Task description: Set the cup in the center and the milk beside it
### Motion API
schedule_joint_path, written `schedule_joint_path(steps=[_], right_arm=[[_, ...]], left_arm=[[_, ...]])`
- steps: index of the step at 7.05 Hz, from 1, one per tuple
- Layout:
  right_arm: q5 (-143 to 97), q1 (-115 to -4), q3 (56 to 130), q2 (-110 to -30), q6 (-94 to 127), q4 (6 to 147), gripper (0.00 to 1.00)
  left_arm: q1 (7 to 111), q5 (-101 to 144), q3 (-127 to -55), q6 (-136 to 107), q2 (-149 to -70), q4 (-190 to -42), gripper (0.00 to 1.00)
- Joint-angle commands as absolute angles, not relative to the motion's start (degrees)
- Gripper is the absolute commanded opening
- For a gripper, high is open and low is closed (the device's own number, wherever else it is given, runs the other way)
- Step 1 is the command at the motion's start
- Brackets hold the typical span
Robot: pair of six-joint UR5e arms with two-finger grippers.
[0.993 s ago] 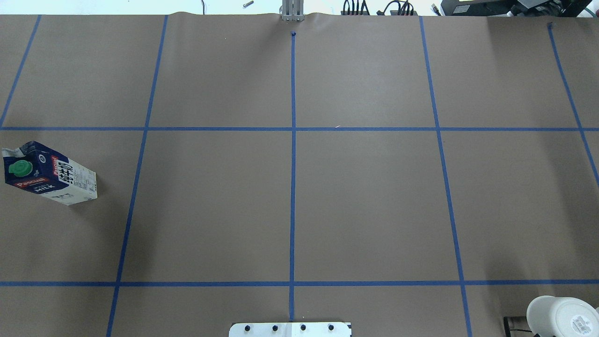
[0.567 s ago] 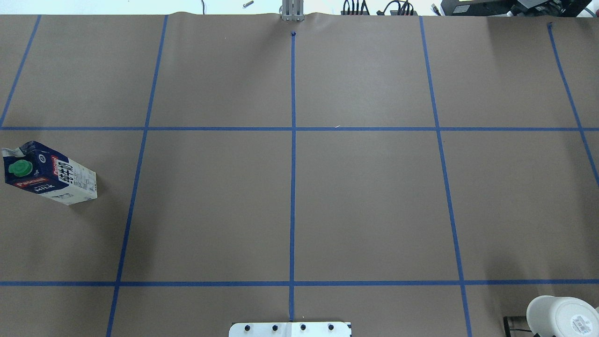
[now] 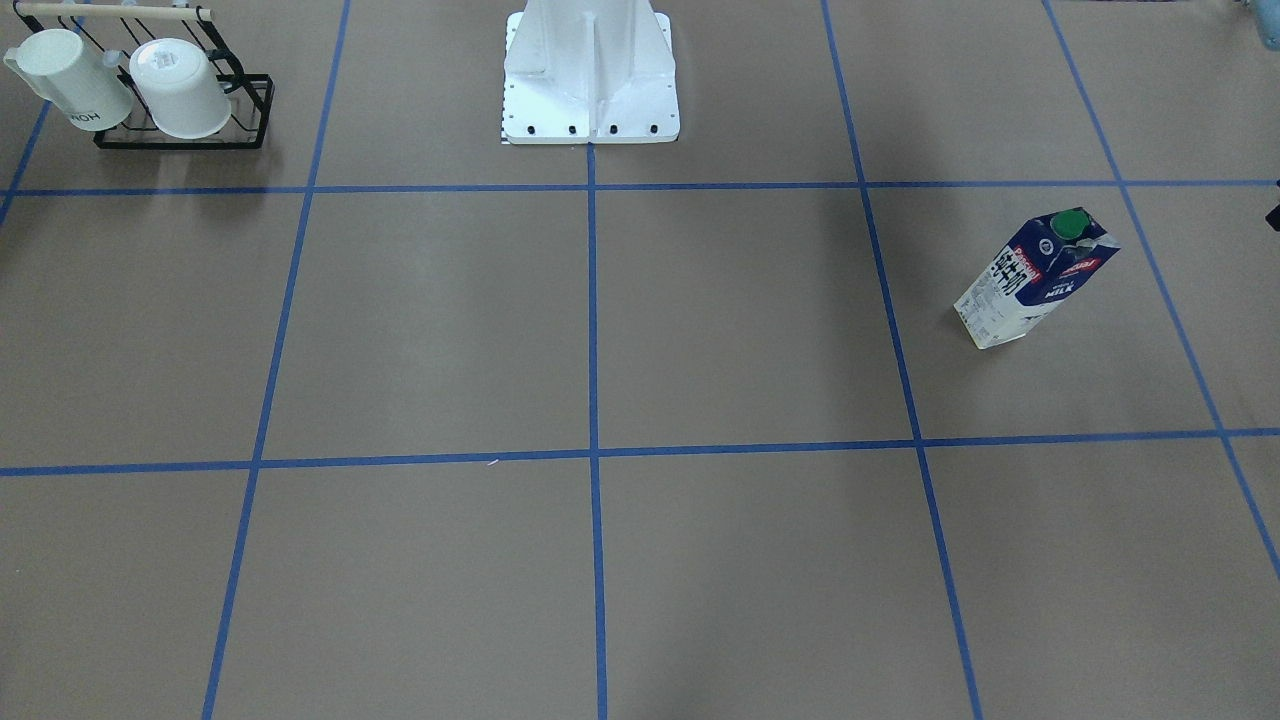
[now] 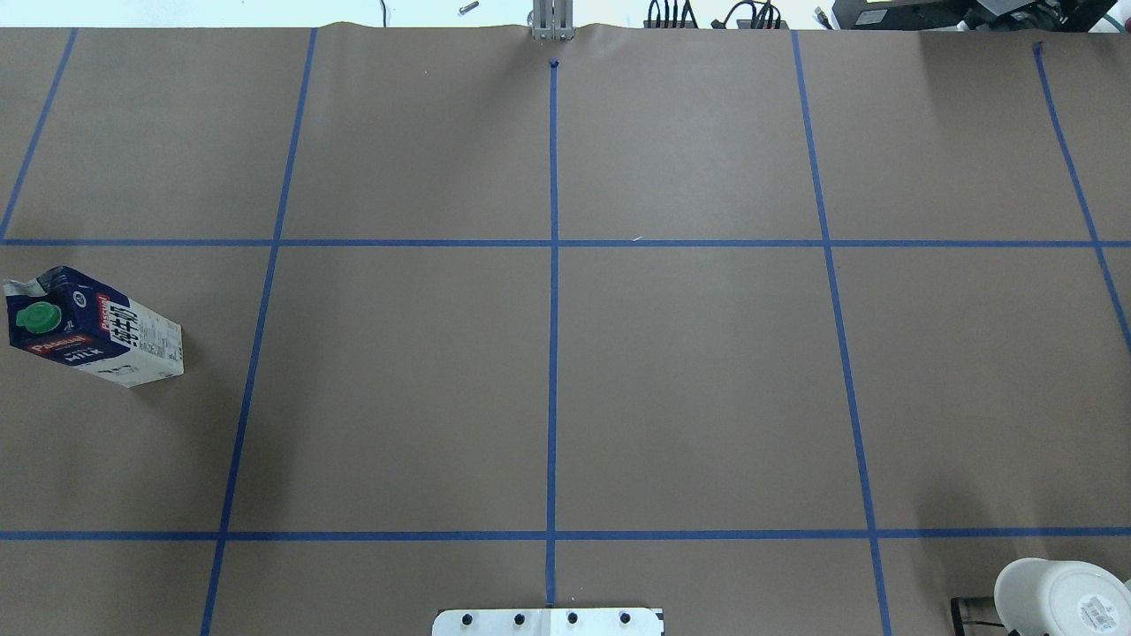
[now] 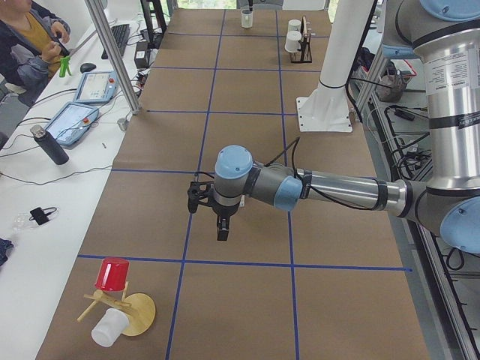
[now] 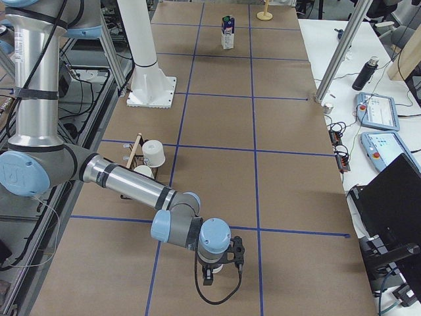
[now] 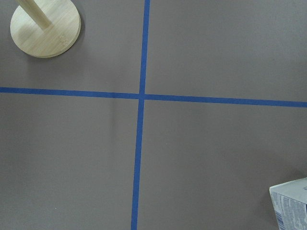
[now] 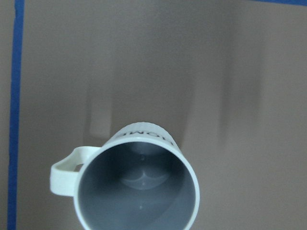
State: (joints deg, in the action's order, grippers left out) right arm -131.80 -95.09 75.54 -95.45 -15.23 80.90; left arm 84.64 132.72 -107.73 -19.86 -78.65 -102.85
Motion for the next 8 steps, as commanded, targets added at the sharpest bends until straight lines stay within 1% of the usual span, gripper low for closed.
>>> schedule_joint_path(steps=[1, 3, 4, 5, 8], right_arm=[[-131.48, -95.1, 71.74, -92.39, -14.25, 80.68, 0.98], [-131.57, -95.1, 70.14, -91.49, -13.18, 80.68, 0.98], [-131.66, -95.1, 70.14, -91.76, -13.27, 80.68, 0.92], [-131.75, -95.1, 69.96, -92.02, -12.92, 80.68, 0.9], [-131.92, -95.01, 68.13, -91.41, -12.39, 79.64, 0.9]], left_arm=[[84.73, 132.71, -107.75, -19.86, -78.66, -102.92, 0.98], [84.73, 132.8, -107.84, -19.86, -78.66, -103.01, 0.98], [84.64, 132.72, -107.84, -19.86, -78.66, -103.01, 0.98], [84.73, 132.71, -107.84, -19.86, -78.66, -103.01, 0.98], [84.73, 132.8, -107.93, -19.86, -78.57, -103.01, 0.98]])
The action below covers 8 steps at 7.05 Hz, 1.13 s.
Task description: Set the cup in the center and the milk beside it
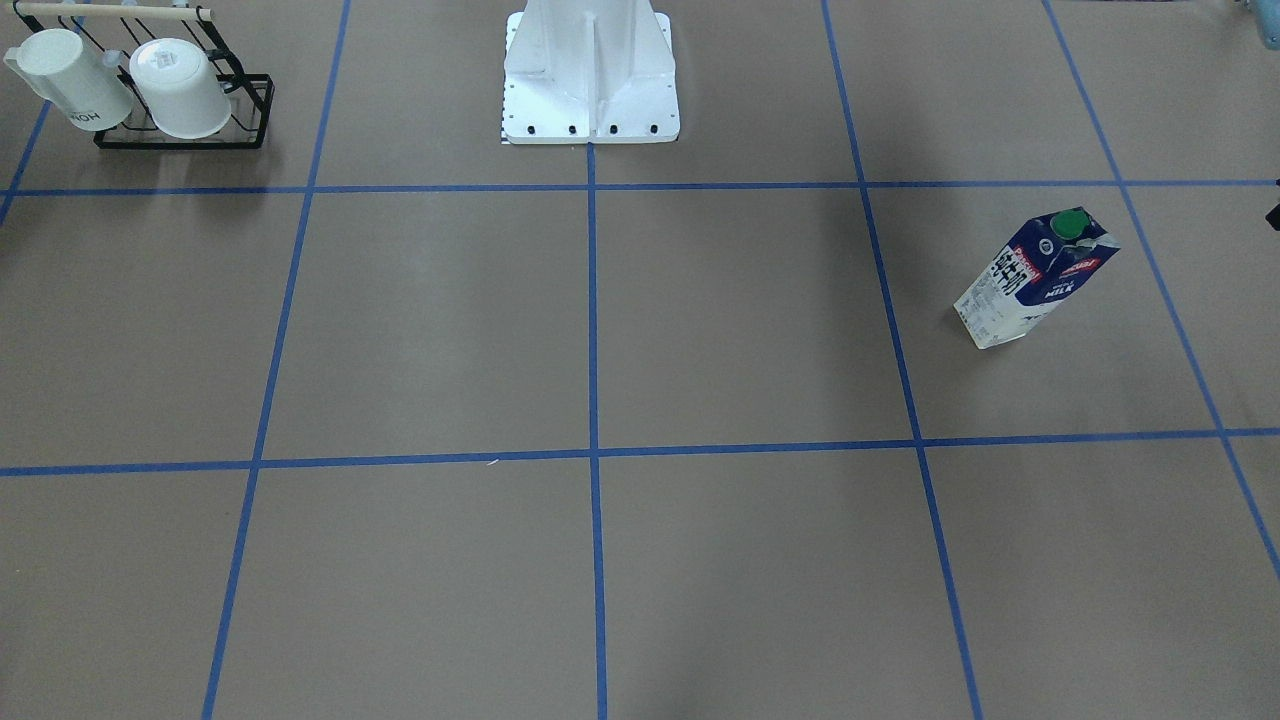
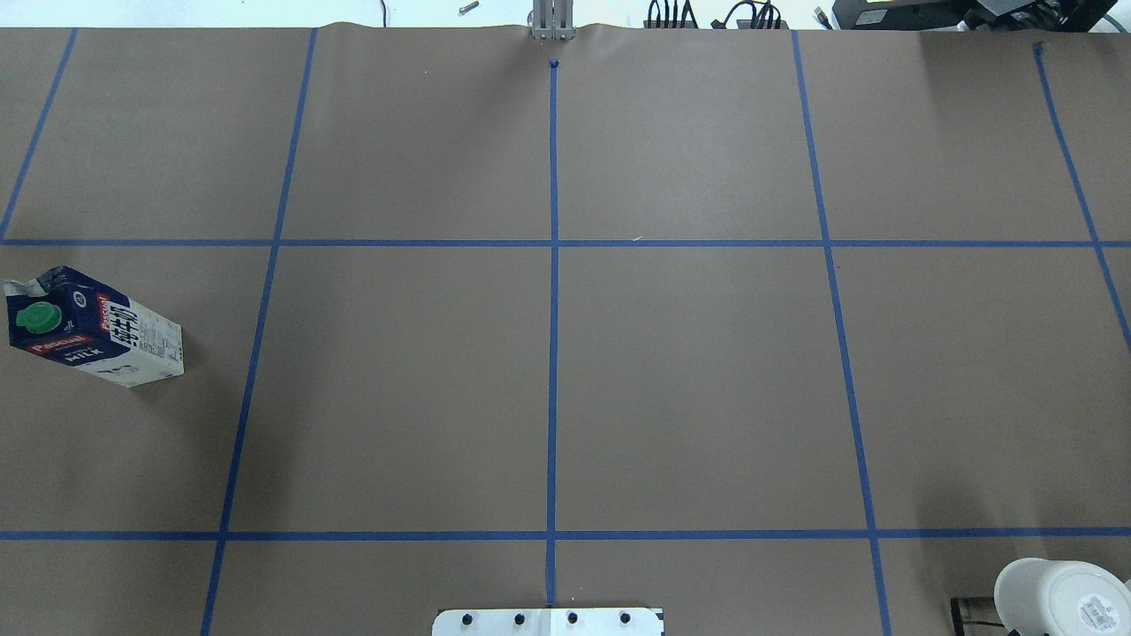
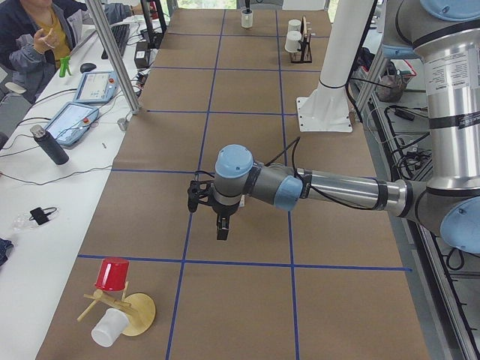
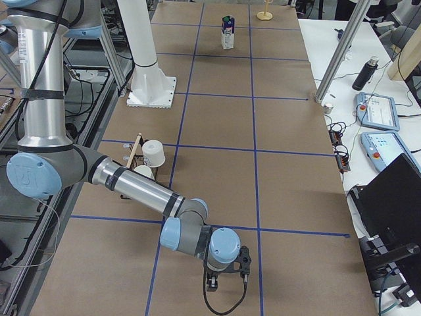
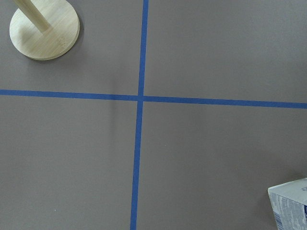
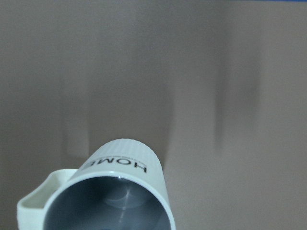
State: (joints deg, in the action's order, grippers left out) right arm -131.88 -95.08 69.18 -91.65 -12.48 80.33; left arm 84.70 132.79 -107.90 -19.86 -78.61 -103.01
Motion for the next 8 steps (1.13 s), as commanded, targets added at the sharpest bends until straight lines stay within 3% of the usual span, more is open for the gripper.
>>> schedule_joint_path(steps=[1, 2, 3, 6, 8], right_arm=[[-132.01, -95.01, 66.38, -91.41, -11.7, 75.97, 0.88], [-132.01, -95.01, 65.4, -91.41, -8.38, 73.15, 0.51], [-132.01, -94.75, 65.48, -91.32, -6.35, 72.69, 0.01], [-132.8, -93.35, 68.27, -91.23, -6.24, 72.77, 0.0], [-134.03, -91.6, 80.18, -91.14, -3.02, 77.83, 0.0]], left_arm=[[84.73, 132.8, -107.93, -19.86, -78.57, -103.01, 0.98], [84.73, 132.8, -107.93, -19.78, -78.57, -103.01, 0.98], [84.73, 132.89, -107.93, -19.78, -78.57, -103.01, 0.98], [84.73, 132.89, -108.02, -19.78, -78.31, -103.18, 0.98], [84.73, 132.98, -108.11, -19.78, -78.31, -103.18, 0.98]])
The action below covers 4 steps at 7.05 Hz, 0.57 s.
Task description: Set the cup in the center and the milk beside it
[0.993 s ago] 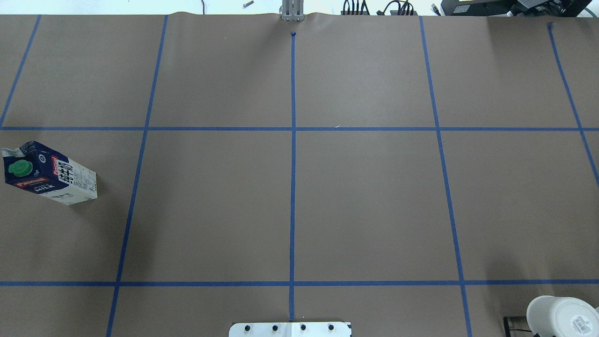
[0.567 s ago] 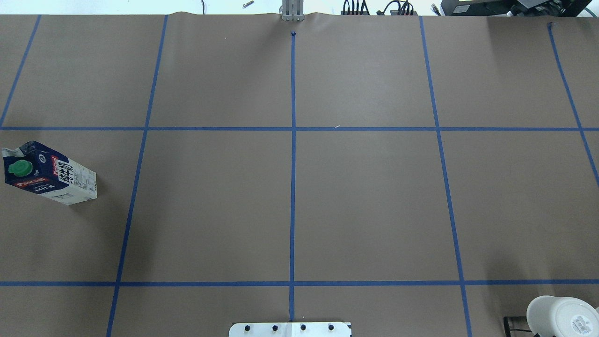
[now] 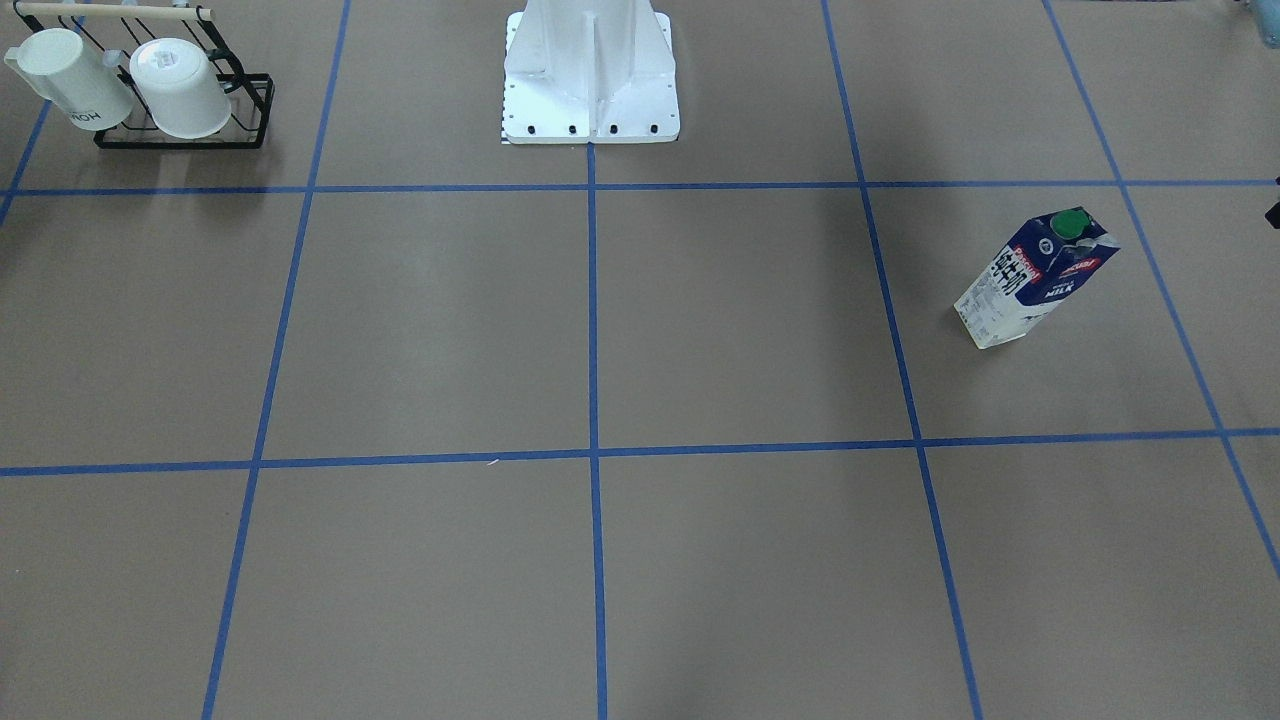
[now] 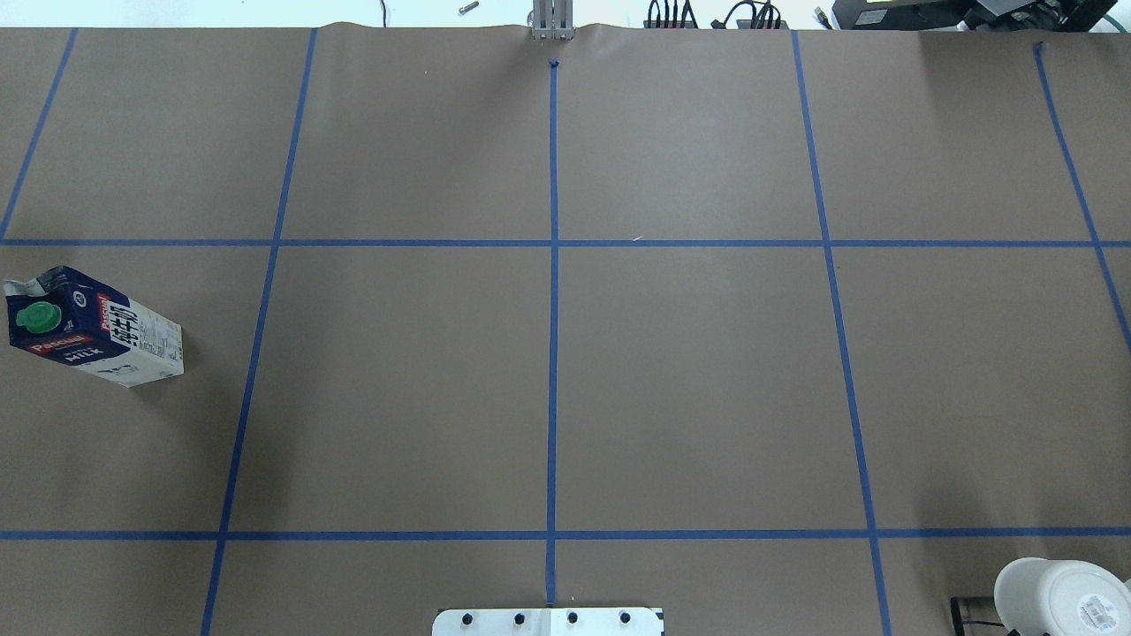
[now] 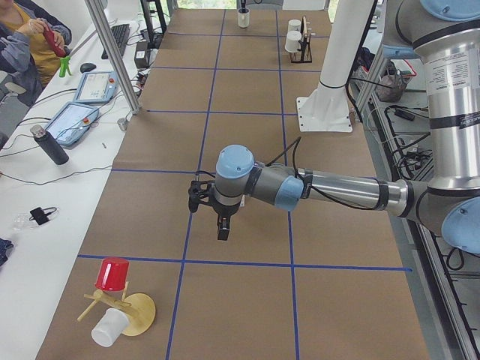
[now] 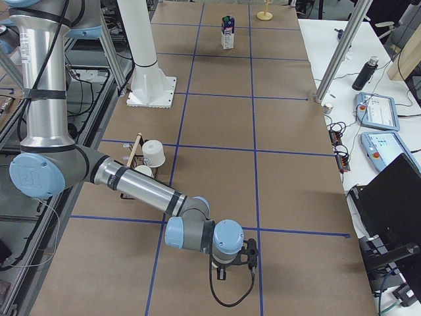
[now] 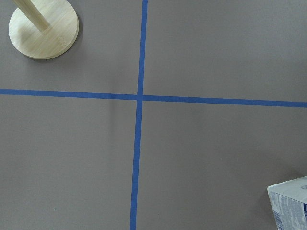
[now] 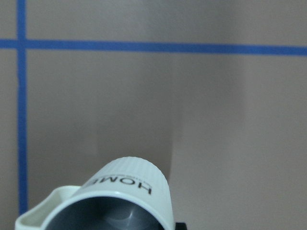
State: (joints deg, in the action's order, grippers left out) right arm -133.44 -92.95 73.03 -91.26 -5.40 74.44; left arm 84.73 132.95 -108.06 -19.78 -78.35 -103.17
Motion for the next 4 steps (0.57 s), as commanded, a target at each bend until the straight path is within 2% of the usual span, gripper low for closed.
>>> schedule_joint_path(steps=[1, 2, 4], right_arm=[[-134.38, -89.06, 87.12, -91.23, -2.99, 78.65, 0.0], [-134.38, -84.25, 93.19, -90.8, -2.12, 78.92, 0.0], [-133.6, -70.65, 94.66, -79.34, 6.22, 78.93, 0.0]], left_arm=[[84.73, 133.07, -108.02, -19.78, -78.31, -103.18, 0.98], [84.73, 133.24, -108.02, -19.78, -78.31, -103.18, 0.98], [84.73, 133.33, -108.02, -19.69, -78.22, -103.27, 0.98]])
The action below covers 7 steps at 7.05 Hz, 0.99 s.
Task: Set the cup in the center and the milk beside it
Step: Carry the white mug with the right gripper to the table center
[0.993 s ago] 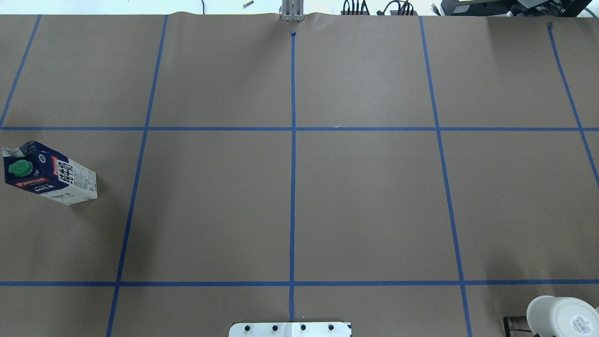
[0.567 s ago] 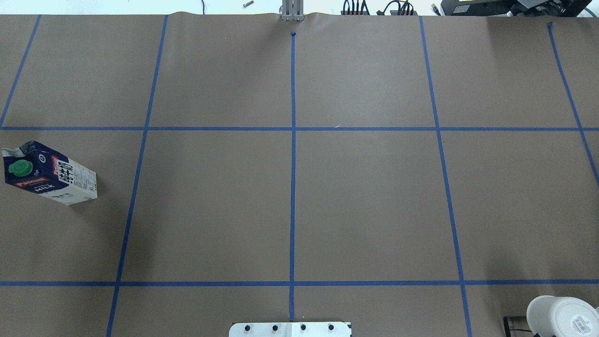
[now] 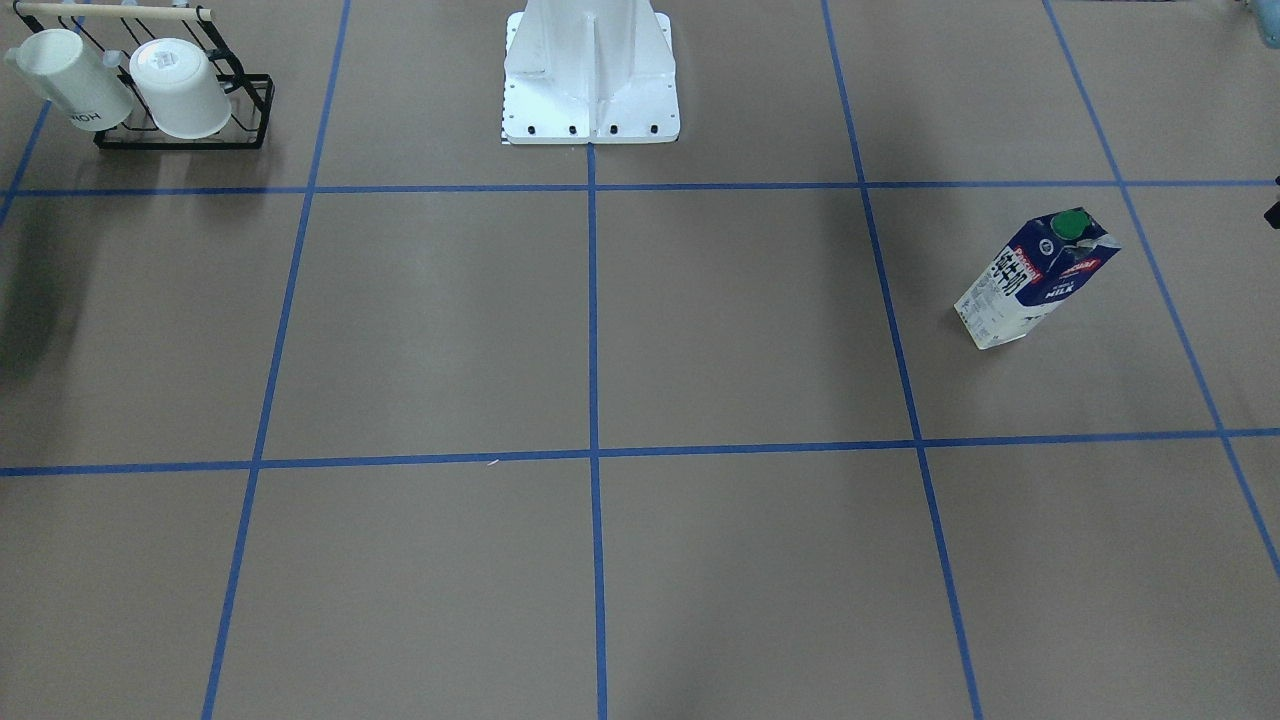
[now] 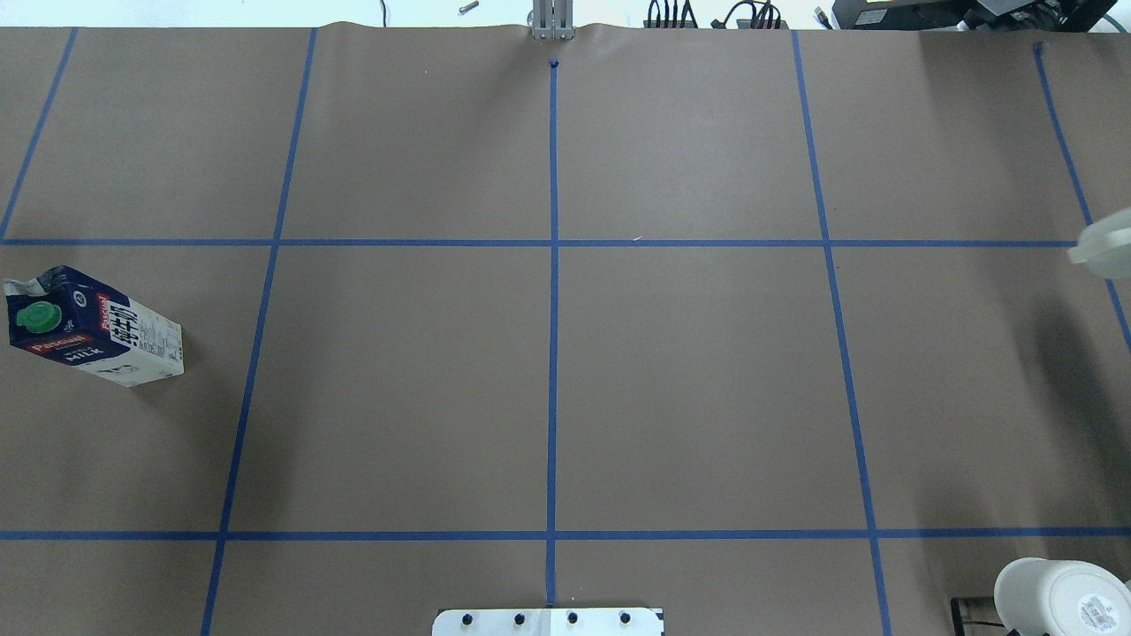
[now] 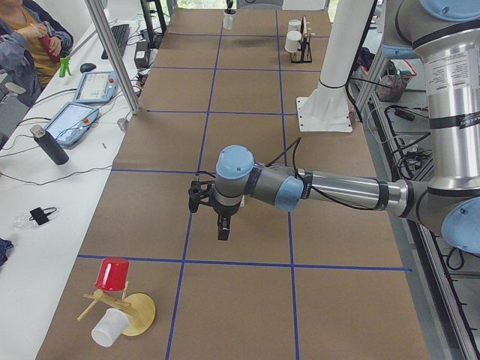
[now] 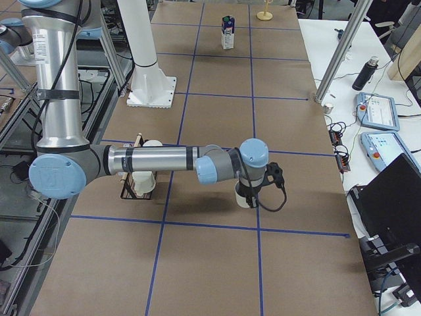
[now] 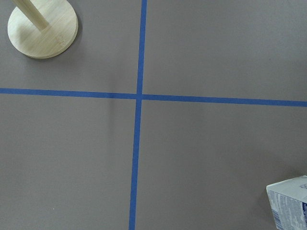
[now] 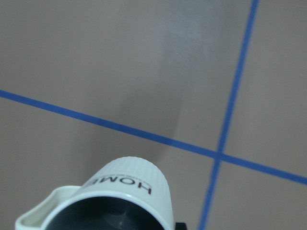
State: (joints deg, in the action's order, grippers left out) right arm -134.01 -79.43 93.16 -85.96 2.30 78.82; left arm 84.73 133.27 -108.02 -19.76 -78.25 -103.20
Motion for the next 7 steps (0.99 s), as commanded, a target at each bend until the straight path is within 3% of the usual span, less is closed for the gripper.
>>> schedule_joint_path(steps=[1, 3, 4, 7], right_arm=[[-130.72, -64.14, 94.66, -71.45, 9.63, 81.1, 0.0], [-126.66, -55.5, 95.97, -57.11, 13.17, 93.19, 0.0], [-125.87, -51.28, 95.19, -53.74, 14.75, 93.95, 0.0], [-123.22, -44.04, 81.27, -40.82, 19.77, 93.61, 0.0]], left_arm=[[84.64, 133.33, -108.02, -19.77, -78.48, -103.27, 0.98], [84.64, 133.16, -107.49, -19.69, -78.66, -103.27, 0.98], [84.64, 133.33, -107.49, -19.77, -78.66, -103.27, 0.98], [84.64, 132.98, -106.18, -19.86, -79.62, -103.45, 0.98]])
